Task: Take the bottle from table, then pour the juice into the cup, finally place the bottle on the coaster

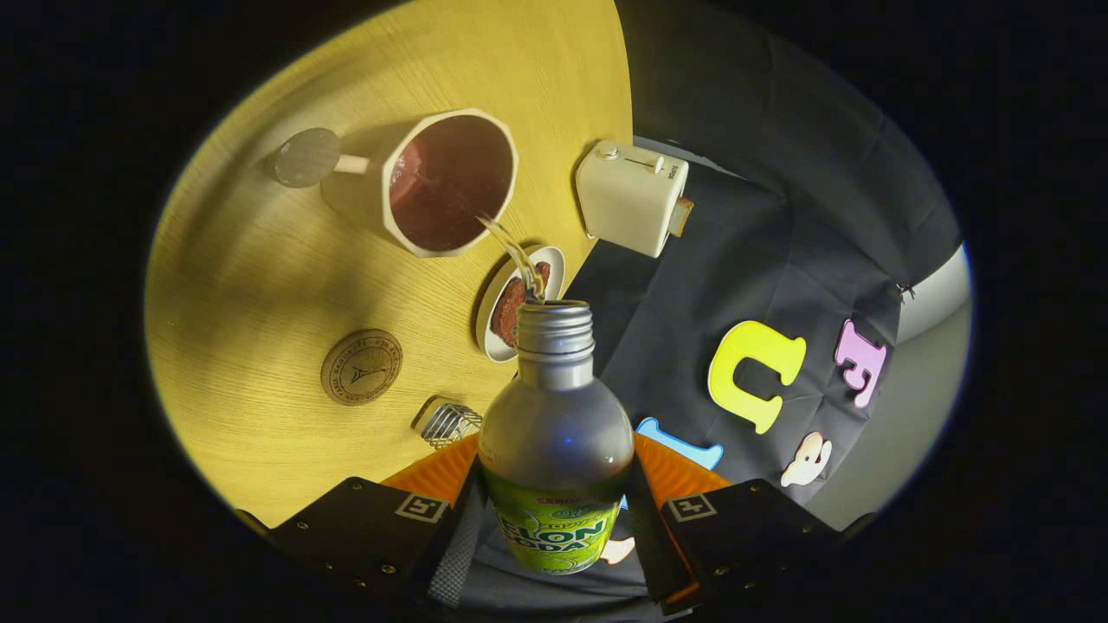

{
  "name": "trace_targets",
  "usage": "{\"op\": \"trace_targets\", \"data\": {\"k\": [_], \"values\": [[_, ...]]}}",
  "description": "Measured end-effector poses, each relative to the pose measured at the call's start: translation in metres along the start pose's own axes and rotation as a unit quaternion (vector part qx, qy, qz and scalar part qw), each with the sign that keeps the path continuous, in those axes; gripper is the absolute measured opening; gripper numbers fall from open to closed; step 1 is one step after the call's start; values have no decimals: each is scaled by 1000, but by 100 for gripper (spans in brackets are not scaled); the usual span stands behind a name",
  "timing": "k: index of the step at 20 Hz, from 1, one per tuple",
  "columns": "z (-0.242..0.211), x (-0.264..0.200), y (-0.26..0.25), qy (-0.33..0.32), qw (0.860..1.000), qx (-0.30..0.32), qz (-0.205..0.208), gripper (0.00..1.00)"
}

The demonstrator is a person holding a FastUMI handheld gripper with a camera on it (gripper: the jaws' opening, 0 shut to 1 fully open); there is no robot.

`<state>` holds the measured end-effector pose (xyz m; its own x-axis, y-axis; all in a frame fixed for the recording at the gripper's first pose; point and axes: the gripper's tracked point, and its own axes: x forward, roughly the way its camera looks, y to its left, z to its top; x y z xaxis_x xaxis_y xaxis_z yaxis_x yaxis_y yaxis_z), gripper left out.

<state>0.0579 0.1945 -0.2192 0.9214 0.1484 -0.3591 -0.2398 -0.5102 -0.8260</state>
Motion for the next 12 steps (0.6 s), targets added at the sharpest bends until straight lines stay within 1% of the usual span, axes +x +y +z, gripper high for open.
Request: {"op": "trace_targets", "data": {"k": [12], "values": [[11,5,-7,-13,999,-47,2,77]]}}
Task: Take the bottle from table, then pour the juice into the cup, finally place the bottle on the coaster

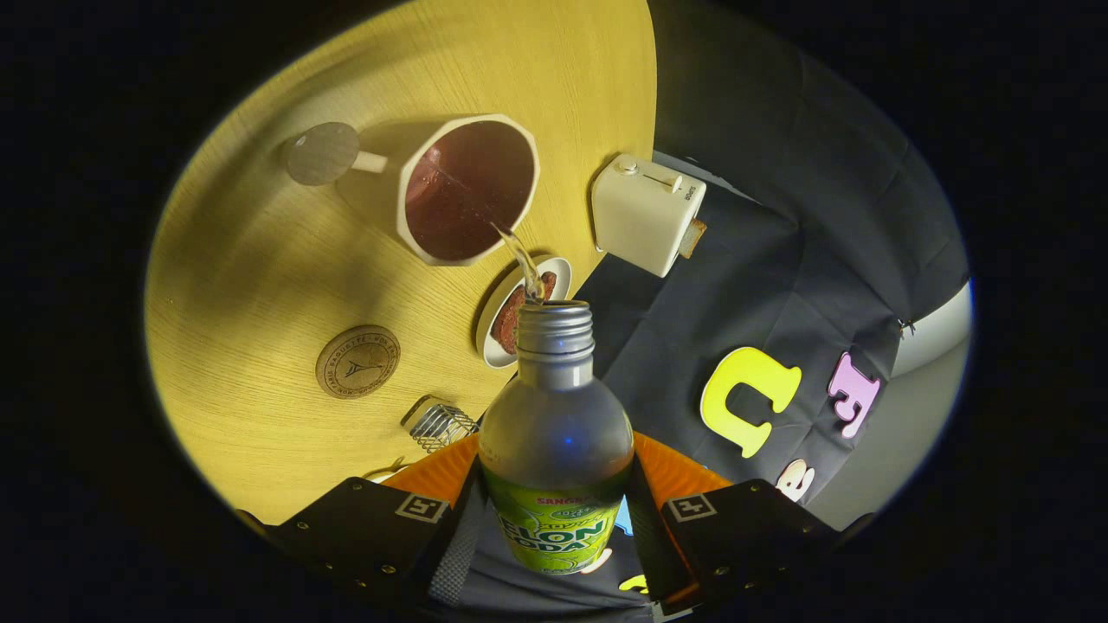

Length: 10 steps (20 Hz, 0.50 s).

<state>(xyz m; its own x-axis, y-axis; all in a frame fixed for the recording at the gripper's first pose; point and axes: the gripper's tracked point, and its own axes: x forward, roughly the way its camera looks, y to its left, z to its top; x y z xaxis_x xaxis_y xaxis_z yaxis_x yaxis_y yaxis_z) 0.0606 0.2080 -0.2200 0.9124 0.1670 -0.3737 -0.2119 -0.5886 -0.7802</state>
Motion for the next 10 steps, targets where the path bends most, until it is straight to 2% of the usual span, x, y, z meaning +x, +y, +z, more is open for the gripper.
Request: {"op": "trace_targets", "data": {"k": [10], "values": [[10,4,7,-4,1000,-12,15,77]]}}
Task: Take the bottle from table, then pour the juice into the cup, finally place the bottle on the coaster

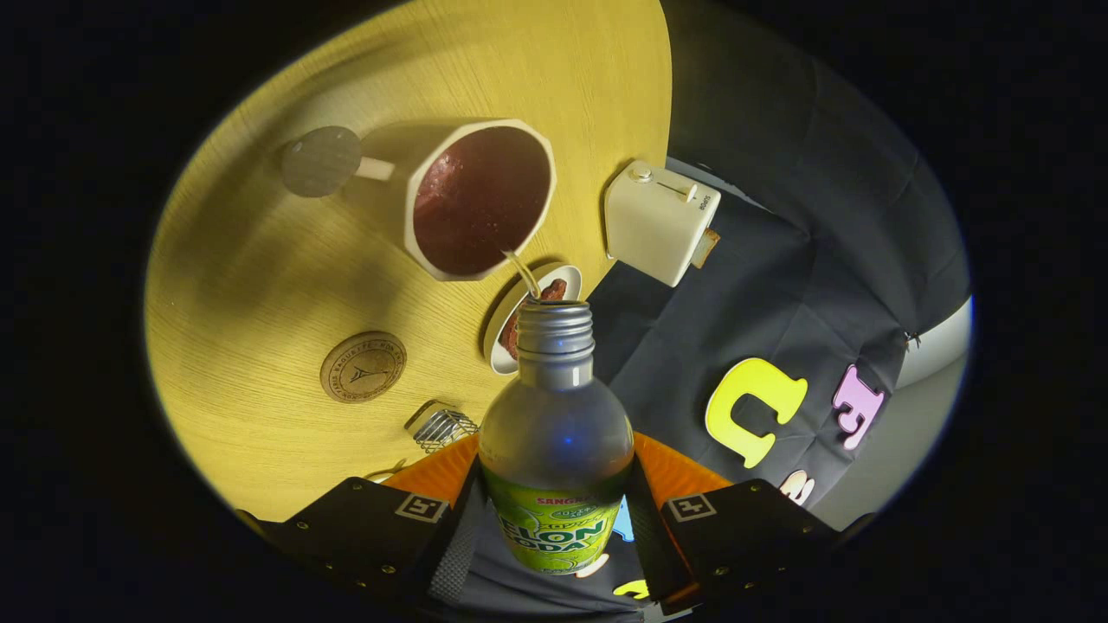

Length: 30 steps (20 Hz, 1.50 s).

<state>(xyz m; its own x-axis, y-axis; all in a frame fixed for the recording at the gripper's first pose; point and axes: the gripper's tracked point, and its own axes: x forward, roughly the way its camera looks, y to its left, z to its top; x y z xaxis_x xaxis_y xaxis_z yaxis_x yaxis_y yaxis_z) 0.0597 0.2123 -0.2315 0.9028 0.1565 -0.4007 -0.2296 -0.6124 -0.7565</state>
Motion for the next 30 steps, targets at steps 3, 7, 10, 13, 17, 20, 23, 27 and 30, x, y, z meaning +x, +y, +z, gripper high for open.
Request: {"op": "trace_targets", "data": {"k": [3,7,10,13,17,20,23,27,30], "values": [[2,1,4,-1,1000,1,4,77],[5,2,6,-3,1000,1,10,77],[9,2,10,-4,1000,4,15,77],[12,4,13,-4,1000,12,21,77],[18,3,17,-6,999,26,30,77],[21,2,22,-5,999,37,38,77],[24,3,24,-7,998,43,40,77],[26,3,27,-8,997,58,41,77],[28,4,31,-8,996,74,44,77]]}}
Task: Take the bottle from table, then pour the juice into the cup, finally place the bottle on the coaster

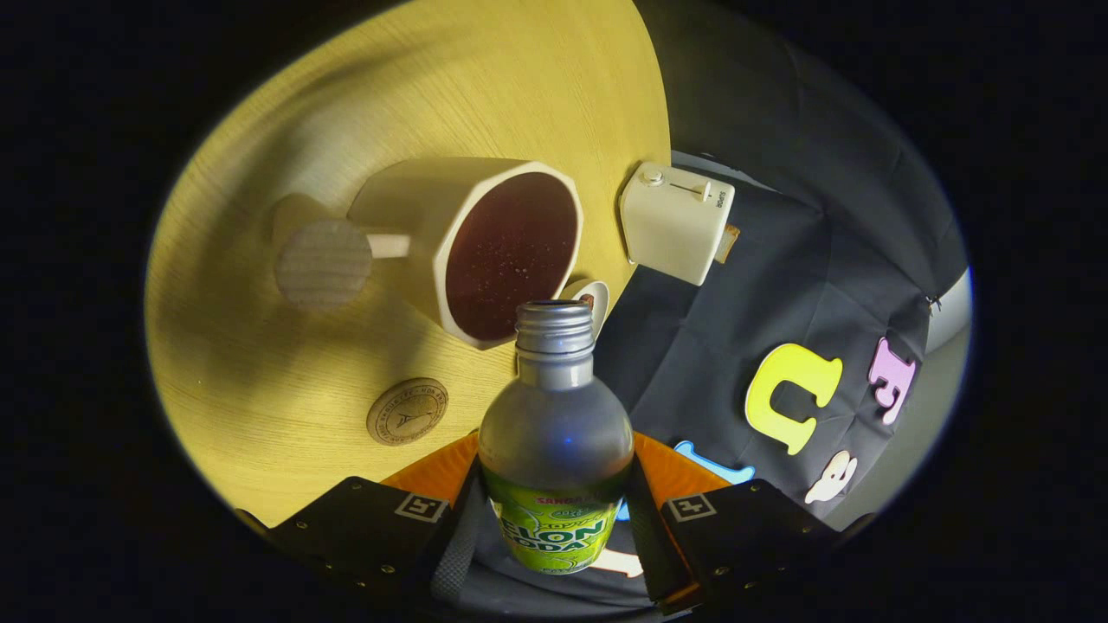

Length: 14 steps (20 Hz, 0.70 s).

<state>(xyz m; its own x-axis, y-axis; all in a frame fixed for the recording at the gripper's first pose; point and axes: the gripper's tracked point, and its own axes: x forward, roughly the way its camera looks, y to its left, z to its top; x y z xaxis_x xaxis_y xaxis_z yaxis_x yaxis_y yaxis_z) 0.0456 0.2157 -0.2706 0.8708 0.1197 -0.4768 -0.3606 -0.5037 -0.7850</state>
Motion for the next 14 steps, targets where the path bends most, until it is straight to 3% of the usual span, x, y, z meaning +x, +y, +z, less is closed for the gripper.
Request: {"op": "trace_targets", "data": {"k": [5,8,14], "values": [[0,4,0,-5,1000,25,-6,77],[-1,7,7,-13,997,75,5,77],[1,6,1,-32,986,162,-18,77]]}}
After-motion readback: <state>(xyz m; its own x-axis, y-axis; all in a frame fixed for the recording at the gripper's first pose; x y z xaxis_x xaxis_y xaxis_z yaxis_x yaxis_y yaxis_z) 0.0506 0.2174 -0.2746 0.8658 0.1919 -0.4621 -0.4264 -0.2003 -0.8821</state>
